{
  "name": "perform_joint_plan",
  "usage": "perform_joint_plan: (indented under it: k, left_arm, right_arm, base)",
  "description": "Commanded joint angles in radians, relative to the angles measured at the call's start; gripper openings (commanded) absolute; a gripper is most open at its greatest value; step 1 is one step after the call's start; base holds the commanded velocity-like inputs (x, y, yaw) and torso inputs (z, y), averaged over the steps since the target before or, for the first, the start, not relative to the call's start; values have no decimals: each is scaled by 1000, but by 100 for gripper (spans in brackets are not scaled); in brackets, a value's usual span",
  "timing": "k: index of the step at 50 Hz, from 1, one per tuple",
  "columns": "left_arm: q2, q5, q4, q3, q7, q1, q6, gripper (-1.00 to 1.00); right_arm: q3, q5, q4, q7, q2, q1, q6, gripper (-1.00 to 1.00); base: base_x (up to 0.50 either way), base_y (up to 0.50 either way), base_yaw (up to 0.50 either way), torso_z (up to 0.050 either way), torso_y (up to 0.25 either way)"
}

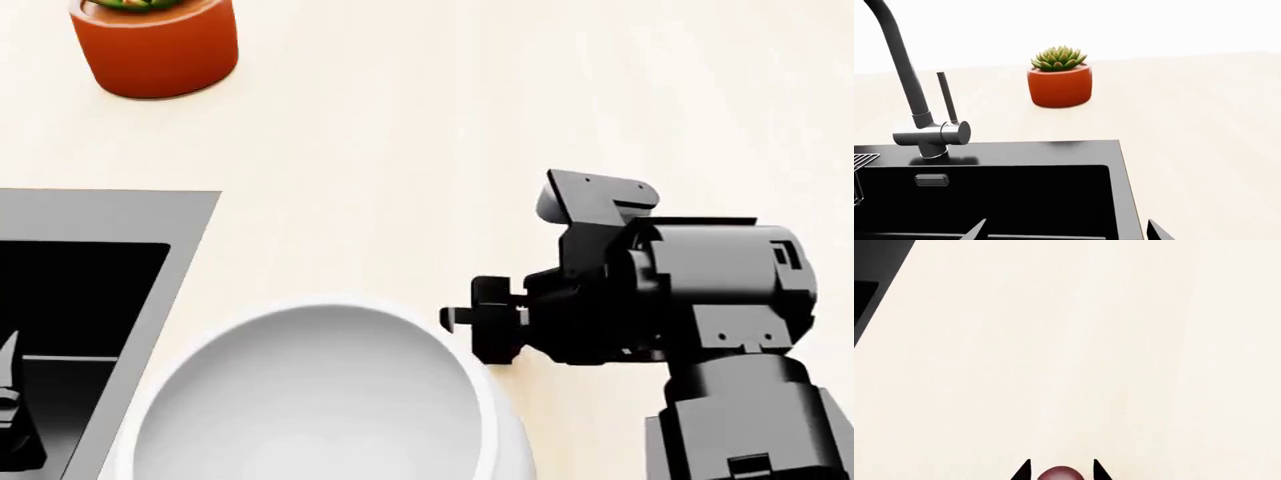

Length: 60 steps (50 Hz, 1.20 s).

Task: There is a mixed pile of frozen fruits and vegetables on the counter. Locate all the frozen vegetables and place the items in a bowl on the counter. Take all the frozen fruits and defrost them in a running sink.

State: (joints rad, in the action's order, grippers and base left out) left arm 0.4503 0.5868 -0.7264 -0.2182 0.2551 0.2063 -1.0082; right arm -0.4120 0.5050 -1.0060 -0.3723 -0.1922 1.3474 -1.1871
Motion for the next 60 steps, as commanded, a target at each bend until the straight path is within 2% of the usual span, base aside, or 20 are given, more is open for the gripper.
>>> perform_joint_plan:
  k: [1, 14, 20, 31, 34, 37, 41, 42, 44, 48, 51, 55, 60]
  left_arm:
    - [2, 1, 4, 8, 5, 4, -1, 100]
    - [9, 9, -4, 4, 3, -9, 4, 100]
    - [7, 7, 1, 14, 7, -4, 5, 100]
    - [11, 10, 2, 10, 11, -6, 8, 100]
    - [12, 12, -2, 9, 13, -9, 6, 100]
    - [11, 10, 1, 13, 12, -12, 12, 100]
    - [12, 5, 5, 26, 14, -10, 14, 100]
    - [12, 4, 6, 27, 13, -12, 16, 100]
    - [13, 2, 11, 27, 11, -14, 22, 100]
    - [17, 7, 6, 18, 13, -15, 16, 100]
    - [20, 11, 0, 11, 16, -16, 13, 100]
    - [22, 15, -2, 7, 15, -19, 14, 100]
    - [24, 21, -7, 0, 19, -18, 9, 100]
  right_arm:
    - [38, 34, 34, 24, -4, -8, -16, -100]
    - [170, 102, 304, 174, -64, -12, -97, -100]
    - [273, 170, 505, 255, -103, -36, -201, -100]
    - [639, 360, 1078, 486, -128, -254, -364, -100]
    - [756, 572, 1215, 654, -138, -331, -382, -100]
    - [775, 697, 1395, 746, -152, -455, -378, -100]
    - [760, 665, 1575, 742, -186, -606, -298, -100]
    - [708, 596, 1630, 714, -225, -646, -240, -100]
    - [762, 628, 1696, 735, -221, -696, -230, -100]
    - [808, 668, 1805, 779, -259, -699, -242, -100]
    - [891, 782, 1833, 833, -264, -707, -277, -100]
    - [880, 719, 1859, 776, -283, -767, -224, -100]
    - [875, 658, 1875, 761, -326, -764, -182, -100]
  base:
    - [0, 0, 0, 0, 0]
    - [0, 0, 0, 0, 0]
    - [0, 0, 0, 0, 0]
    - [0, 0, 0, 0, 0]
    - [0, 0, 0, 0, 0]
    - [0, 0, 0, 0, 0]
    - [0, 0, 0, 0, 0]
    - [0, 0, 0, 0, 0]
    - [0, 0, 0, 0, 0]
    - [0, 0, 0, 0, 0]
    - [0, 0, 0, 0, 0]
    - [0, 0, 0, 0, 0]
    - [0, 0, 0, 0, 0]
